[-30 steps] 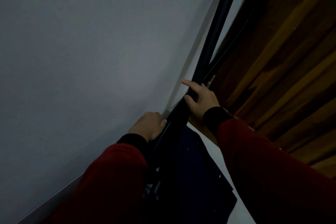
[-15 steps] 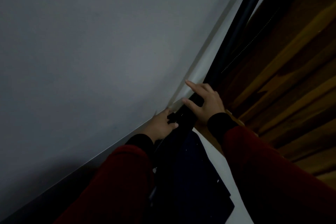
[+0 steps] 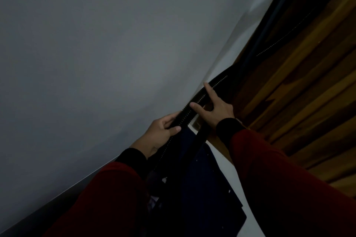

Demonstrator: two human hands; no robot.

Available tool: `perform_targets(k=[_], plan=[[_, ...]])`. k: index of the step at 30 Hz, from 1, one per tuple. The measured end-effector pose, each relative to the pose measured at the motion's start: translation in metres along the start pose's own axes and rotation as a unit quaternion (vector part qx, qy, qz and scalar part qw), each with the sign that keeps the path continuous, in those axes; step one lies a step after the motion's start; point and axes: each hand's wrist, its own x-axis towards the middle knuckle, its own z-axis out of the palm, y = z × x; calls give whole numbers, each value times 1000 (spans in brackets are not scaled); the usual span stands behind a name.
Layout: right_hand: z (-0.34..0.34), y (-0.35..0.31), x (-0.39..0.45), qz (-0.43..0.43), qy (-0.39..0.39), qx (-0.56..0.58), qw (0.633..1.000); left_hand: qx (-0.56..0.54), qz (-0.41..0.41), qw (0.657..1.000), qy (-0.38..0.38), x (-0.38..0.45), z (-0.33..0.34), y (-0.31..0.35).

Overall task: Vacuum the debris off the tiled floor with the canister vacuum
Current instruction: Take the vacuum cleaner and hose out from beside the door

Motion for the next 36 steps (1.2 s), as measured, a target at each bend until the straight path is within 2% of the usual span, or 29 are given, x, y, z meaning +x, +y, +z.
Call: perform_targets(k=[3,8,17,20,22,26,28,31,36], plan=[[9,-1,10,7,-13,12,1000,8,-2,1000,-8,-2,0,2],[29,1,20,-58,-9,103,993,49,-4,999,23,-5,0,-3],[38,10,-1,-144,31,126,981,172,-47,984,16,-30,3,2],[37,8,-5,-163,26,106,980,270,-68,960,19,-62,-14,8],[35,6,-9,-167,26,83,982,326,-99,940,-10,-94,-27,17],[34,5,-11,-172,23,65,983,454,-227,855,-107,-155,-45,31],[34,3,-13,-175,26,59,982,456,-289,831,-133,-177,-48,28],[35,0,-15,-185,34,40,981,406,-331,840,-141,-198,-49,13],[37,-8,-24,-198,33,32,979,276,-325,901,-77,-222,-51,-10]])
